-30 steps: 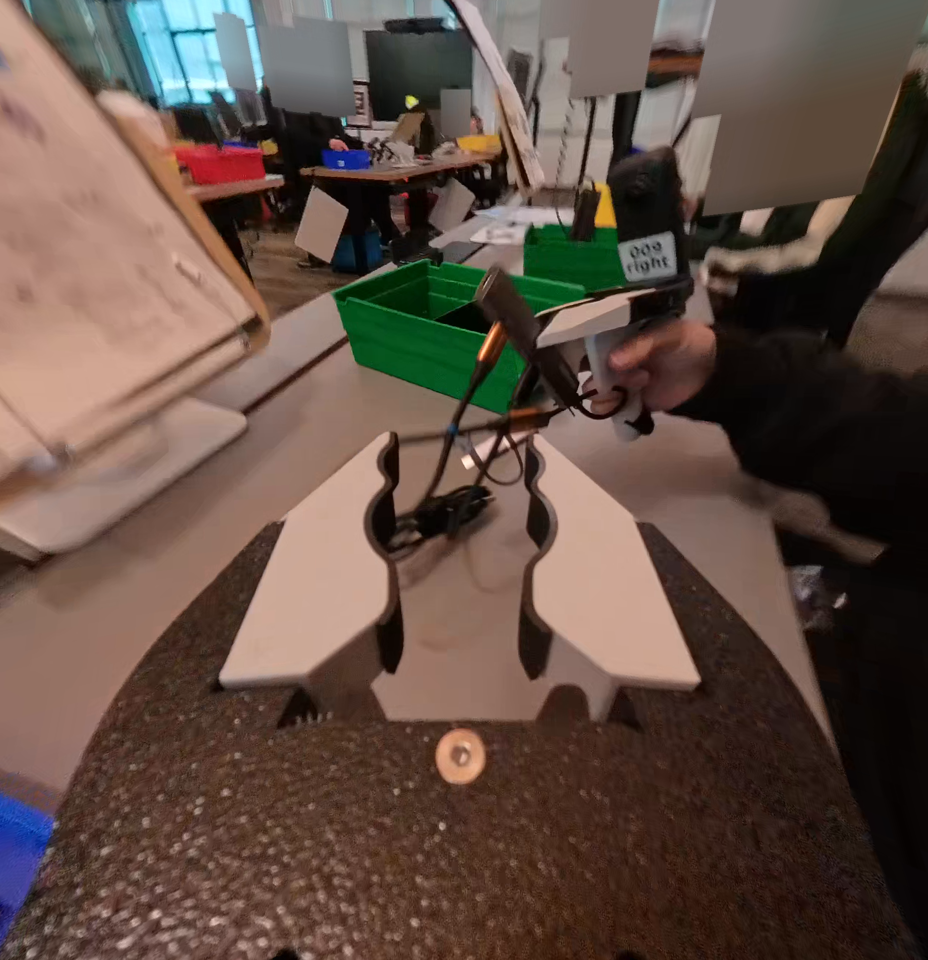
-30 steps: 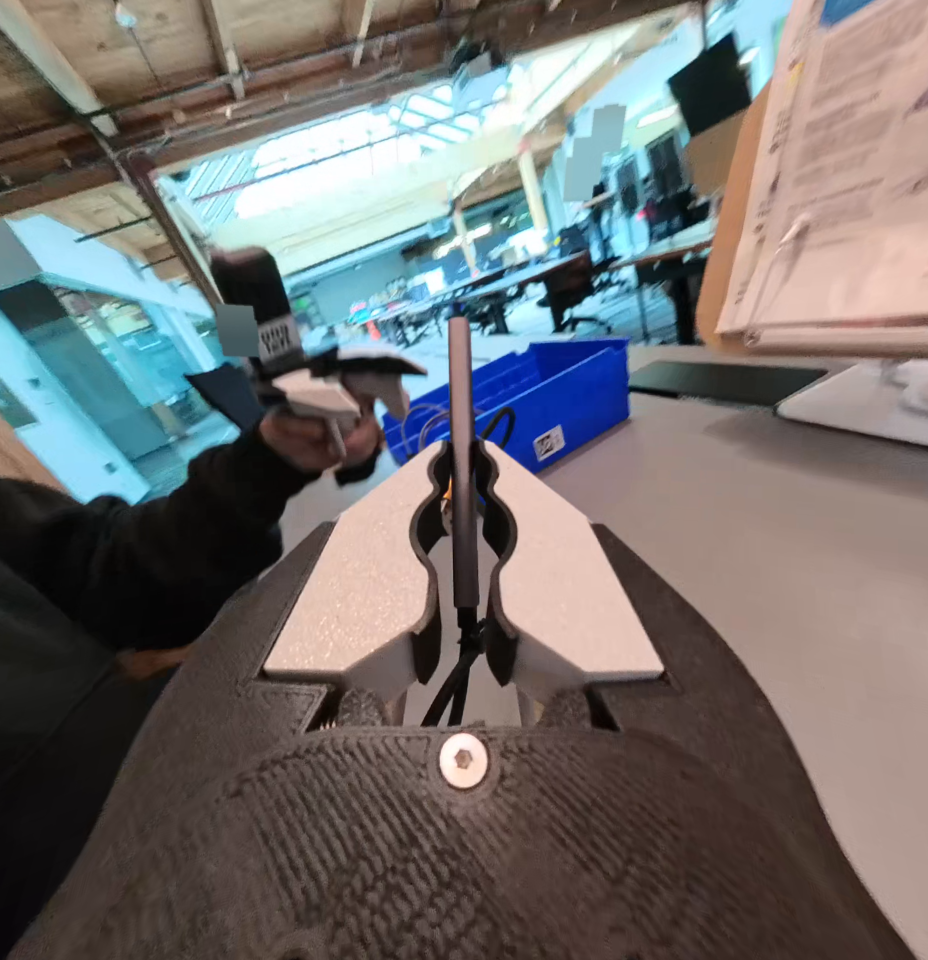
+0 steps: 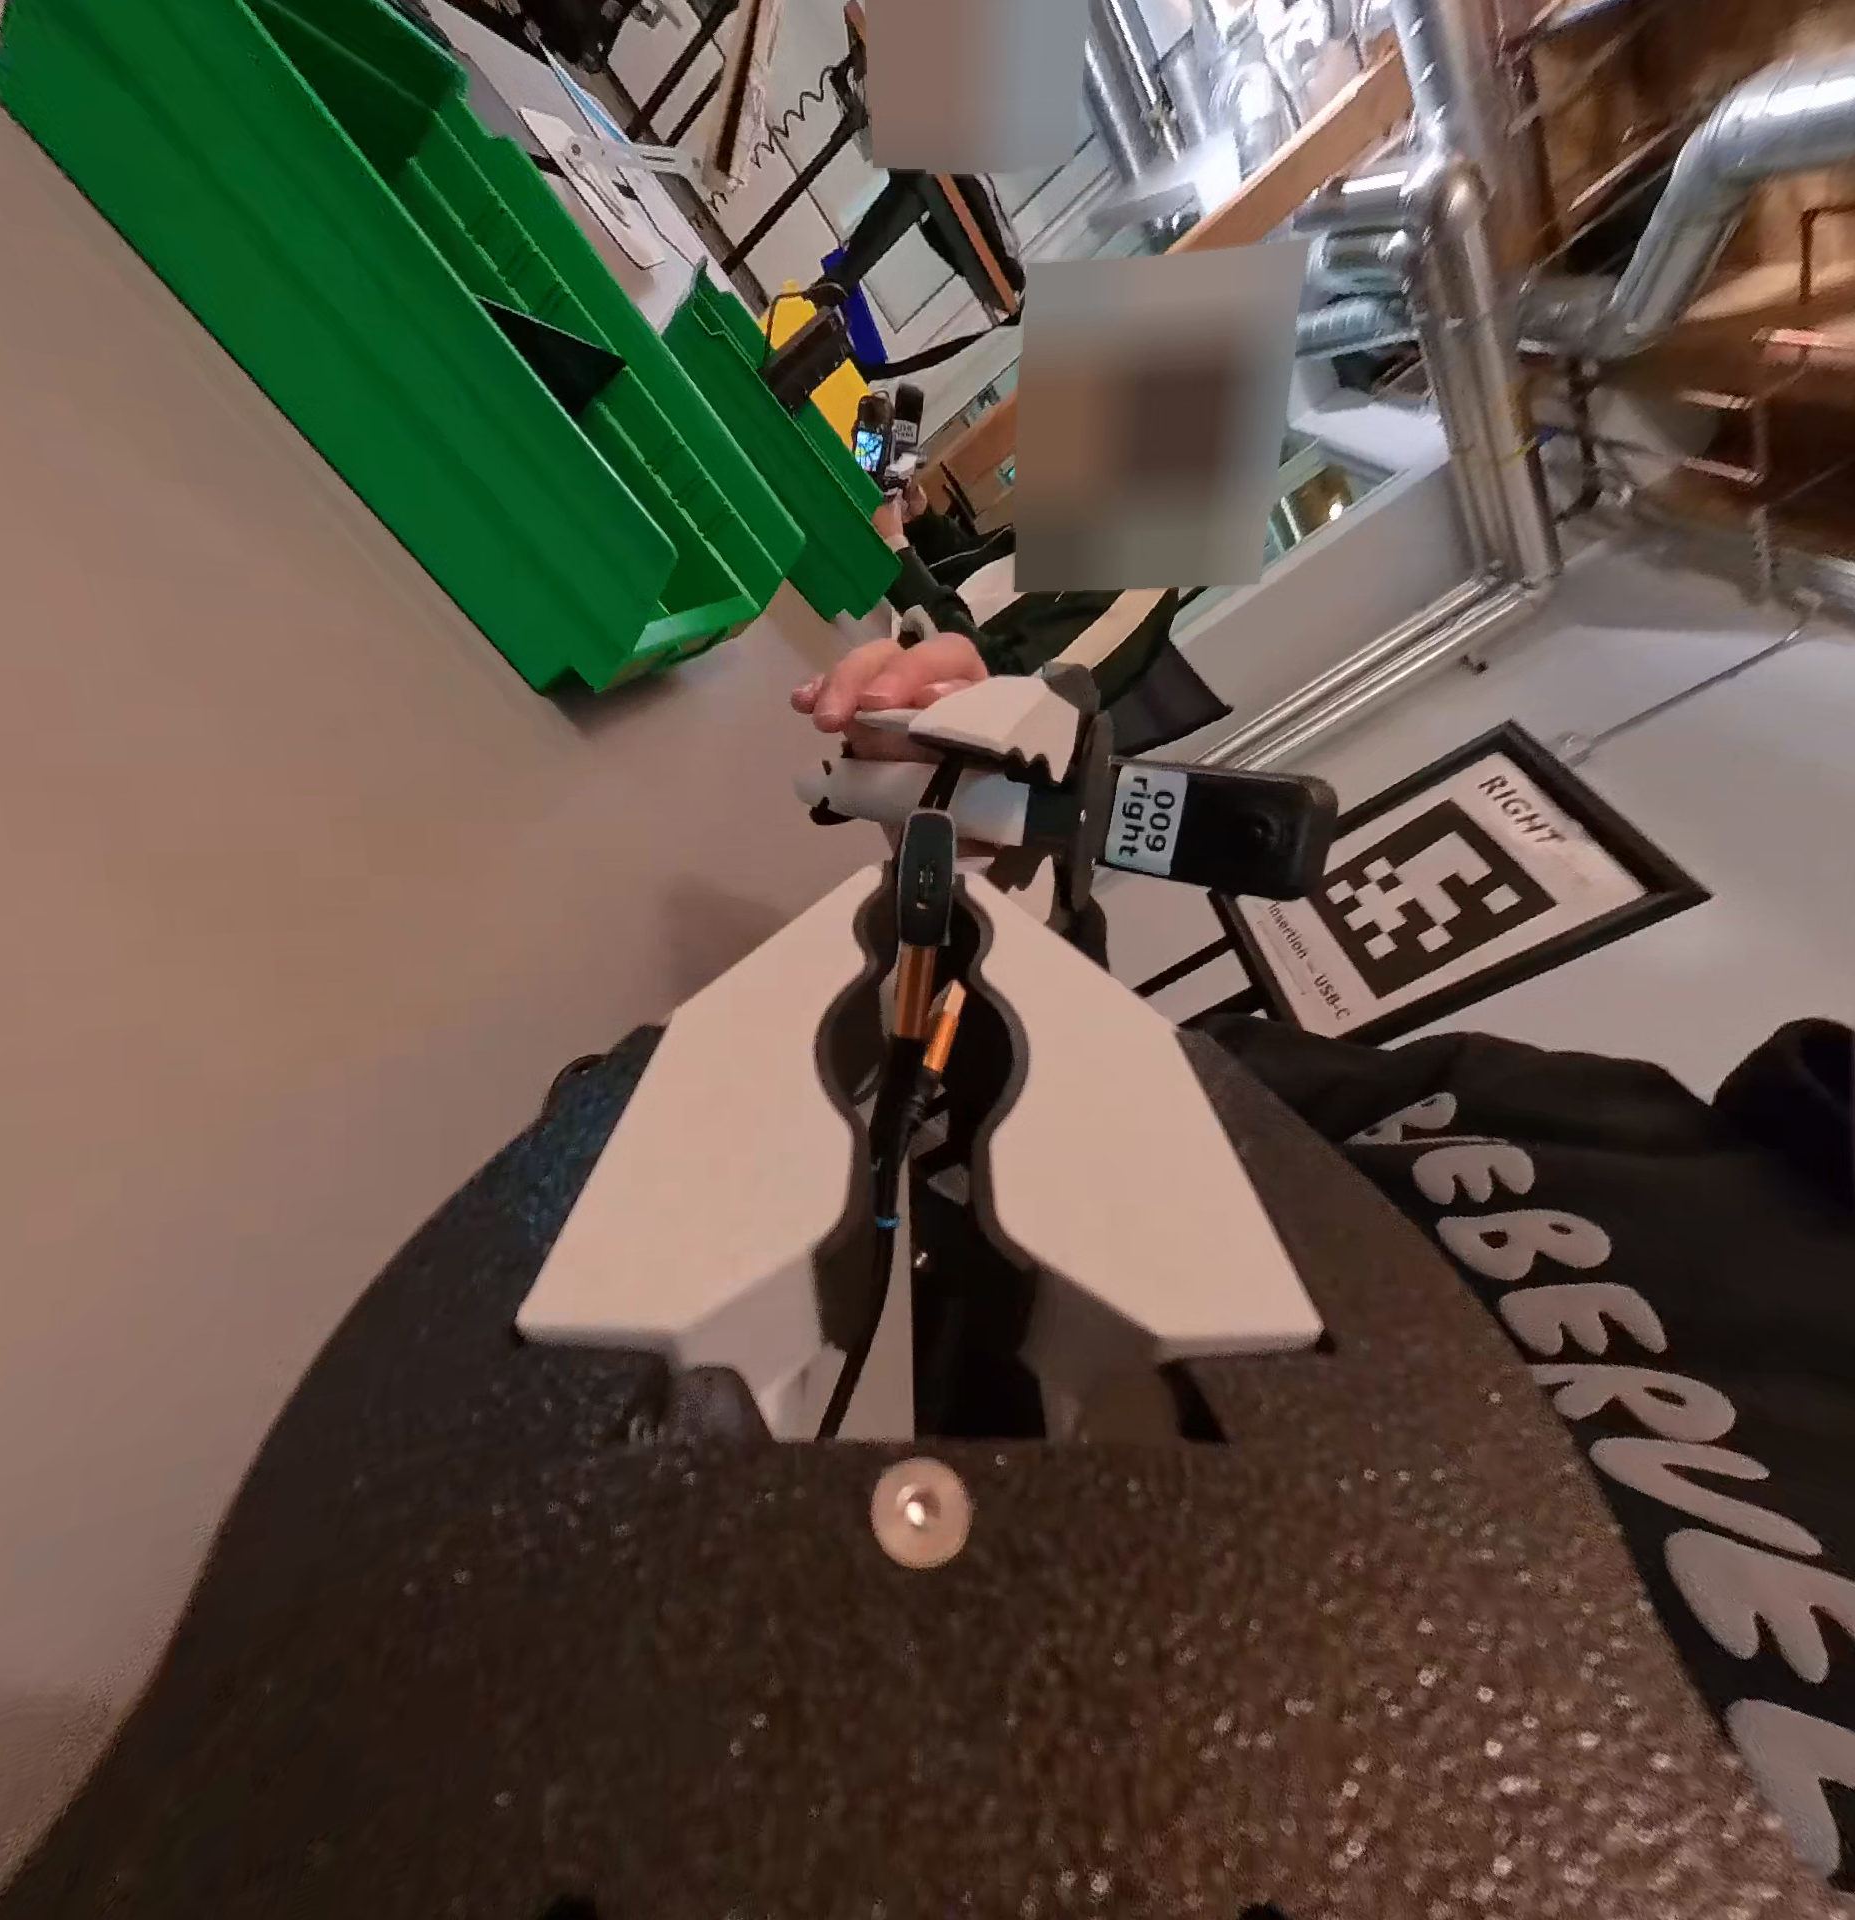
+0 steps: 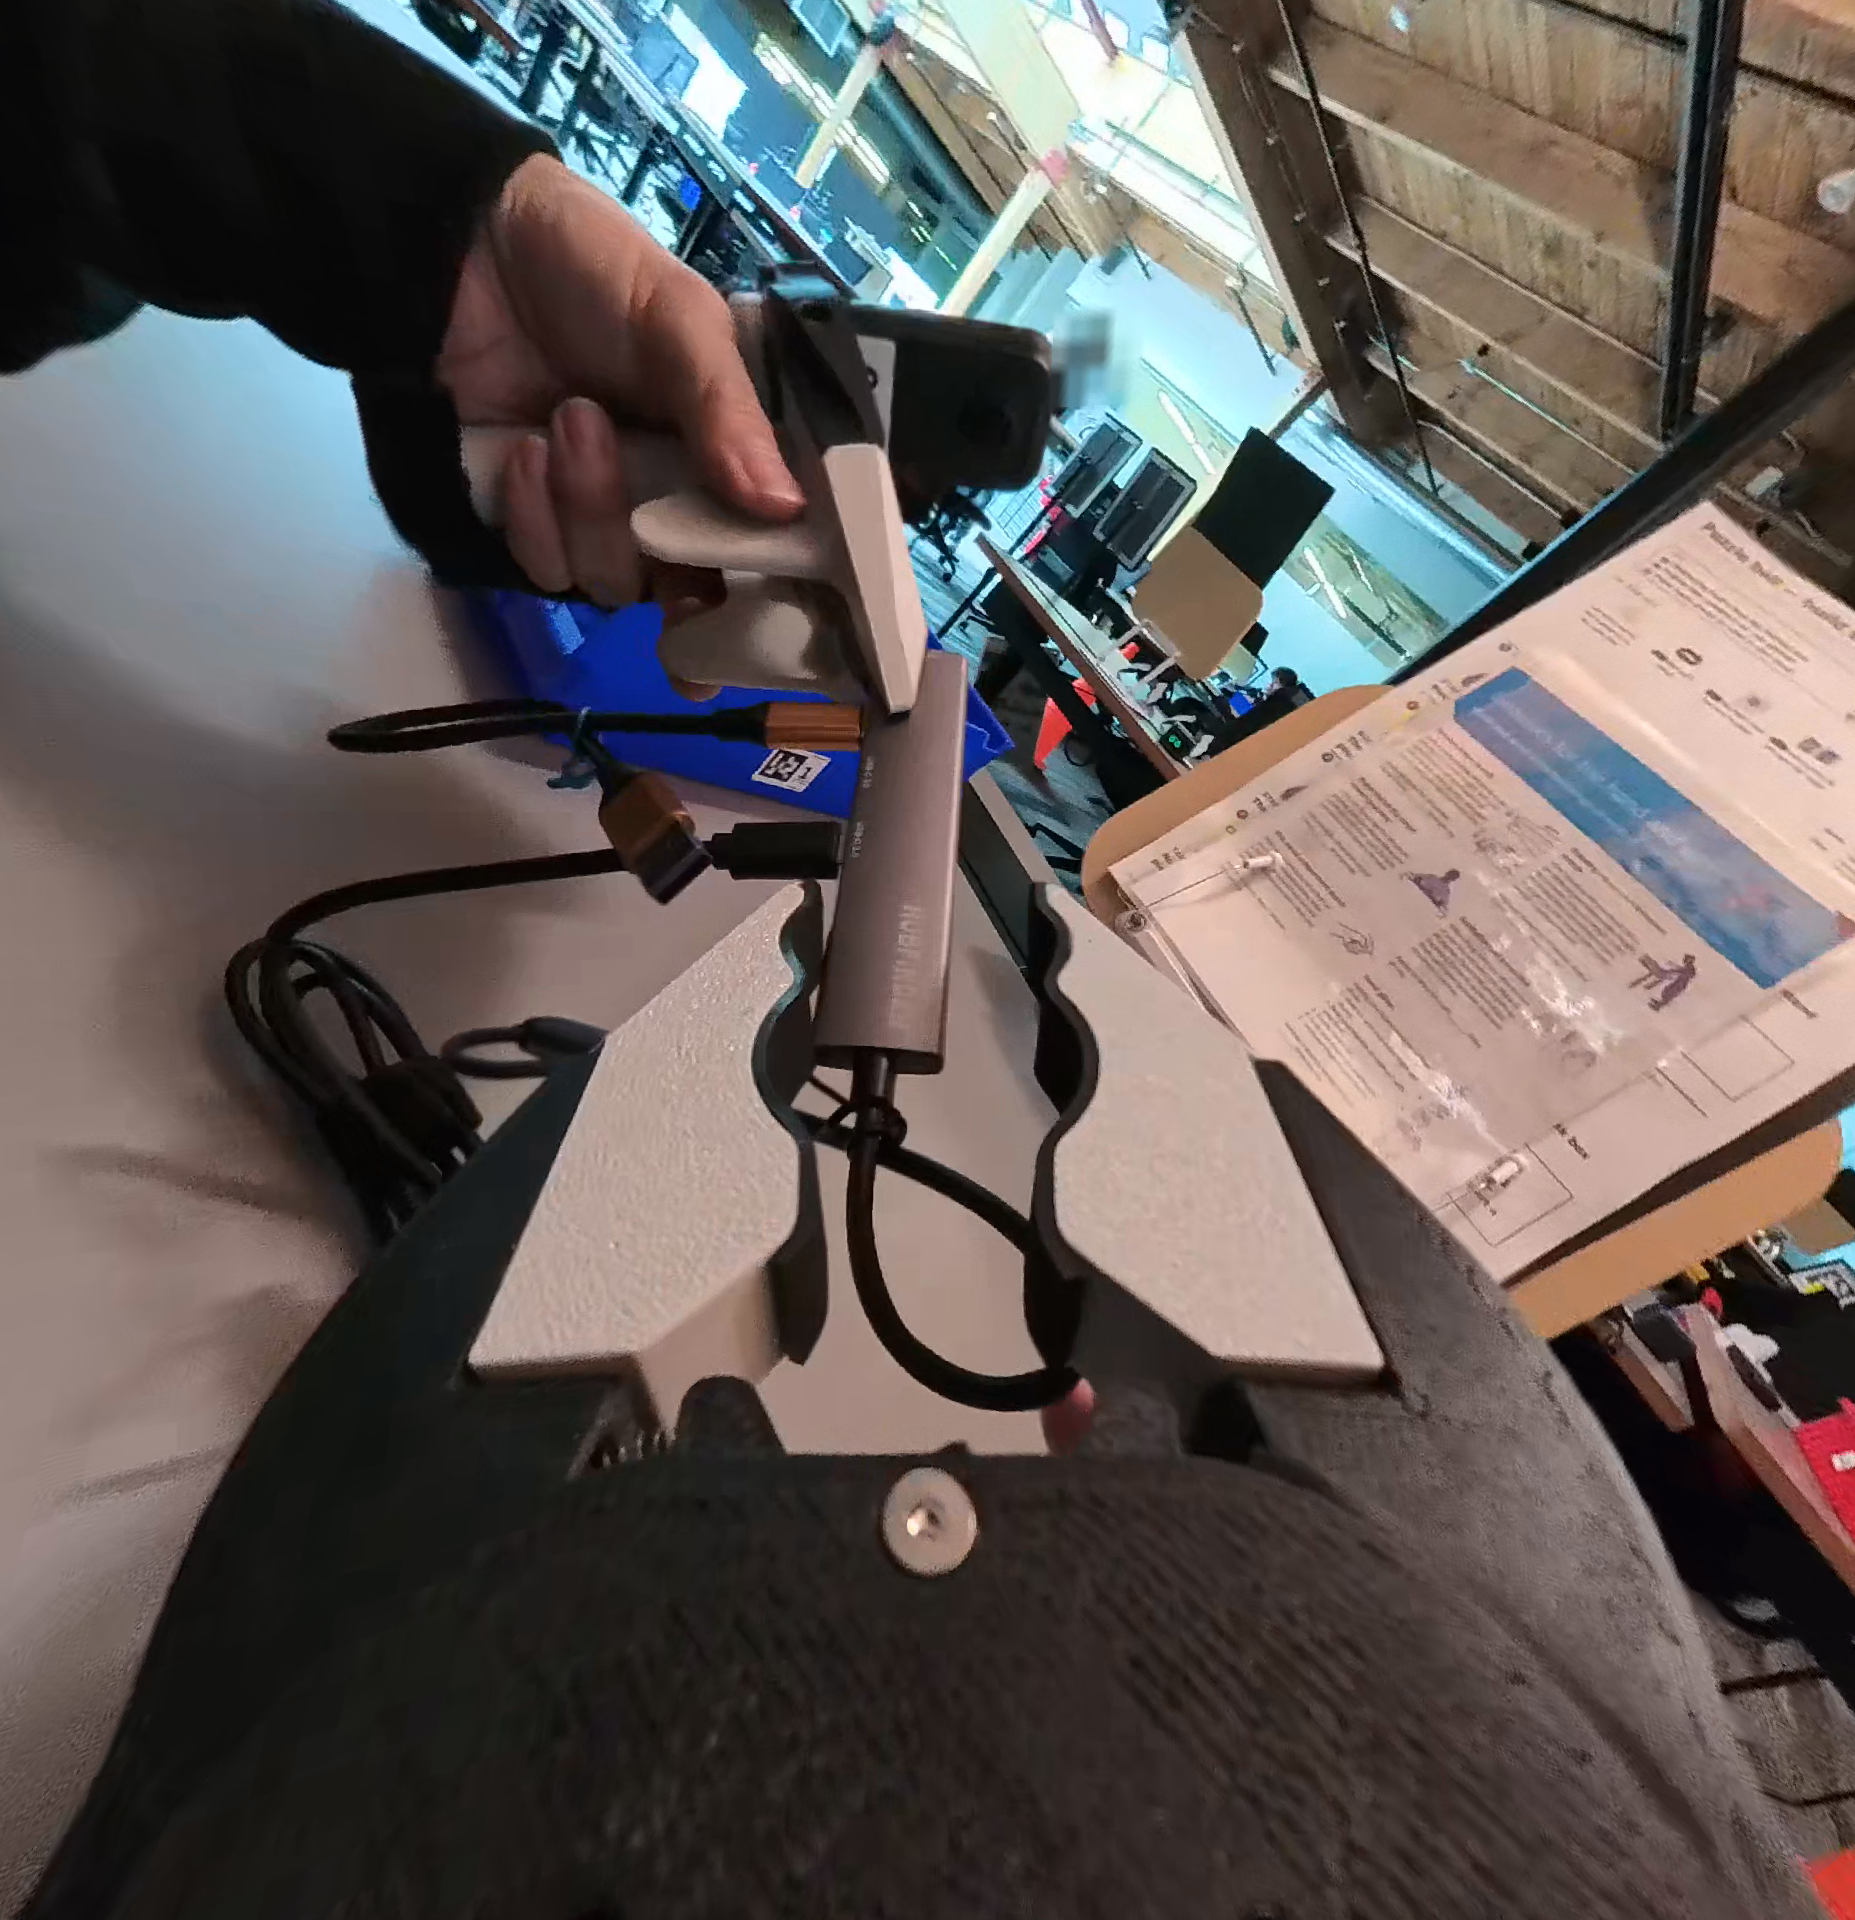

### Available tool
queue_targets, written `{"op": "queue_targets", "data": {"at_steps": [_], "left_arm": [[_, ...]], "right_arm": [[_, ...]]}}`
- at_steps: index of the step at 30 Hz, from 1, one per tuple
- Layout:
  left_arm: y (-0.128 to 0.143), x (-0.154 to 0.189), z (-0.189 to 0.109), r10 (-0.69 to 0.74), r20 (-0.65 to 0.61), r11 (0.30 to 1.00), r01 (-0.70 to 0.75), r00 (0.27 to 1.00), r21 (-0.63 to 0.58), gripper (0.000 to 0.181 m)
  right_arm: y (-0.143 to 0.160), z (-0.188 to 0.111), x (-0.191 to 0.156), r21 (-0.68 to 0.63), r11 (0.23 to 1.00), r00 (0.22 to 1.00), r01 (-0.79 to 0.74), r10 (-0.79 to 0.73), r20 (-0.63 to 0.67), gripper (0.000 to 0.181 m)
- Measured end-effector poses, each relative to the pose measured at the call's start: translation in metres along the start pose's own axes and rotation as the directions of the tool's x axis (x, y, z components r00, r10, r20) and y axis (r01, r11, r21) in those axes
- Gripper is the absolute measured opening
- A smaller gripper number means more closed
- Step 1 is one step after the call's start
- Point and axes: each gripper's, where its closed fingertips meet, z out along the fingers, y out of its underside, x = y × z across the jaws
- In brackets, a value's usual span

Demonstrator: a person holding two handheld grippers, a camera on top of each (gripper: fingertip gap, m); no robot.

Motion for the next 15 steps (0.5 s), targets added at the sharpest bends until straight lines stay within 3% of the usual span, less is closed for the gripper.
{"op": "queue_targets", "data": {"at_steps": [5, 10, 12, 15], "left_arm": [[0.002, -0.003, -0.004, -0.028, -0.002, 0.999, 0.028, 1.000, 0.019, 0.006], [0.008, 0.001, -0.008, 0.275, 0.061, 0.961, -0.271, 0.960, -0.056, 0.014], [0.004, 0.007, -0.013, 0.502, 0.116, 0.864, -0.493, 0.857, -0.099, 0.028], [0.011, 0.008, -0.018, 0.791, 0.155, 0.611, -0.749, 0.592, -0.255, 0.030]], "right_arm": [[0.003, 0.005, -0.011, -0.013, 1.000, 0.997, -0.004, 0.005, 0.072, 0.023], [0.004, 0.003, -0.014, -0.021, 0.977, 0.961, -0.211, 0.211, 0.178, 0.022], [0.006, -0.002, -0.016, -0.038, 0.948, 0.912, -0.315, 0.314, 0.265, 0.022], [0.011, -0.009, -0.025, -0.101, 0.915, 0.822, -0.390, 0.395, 0.410, 0.022]]}}
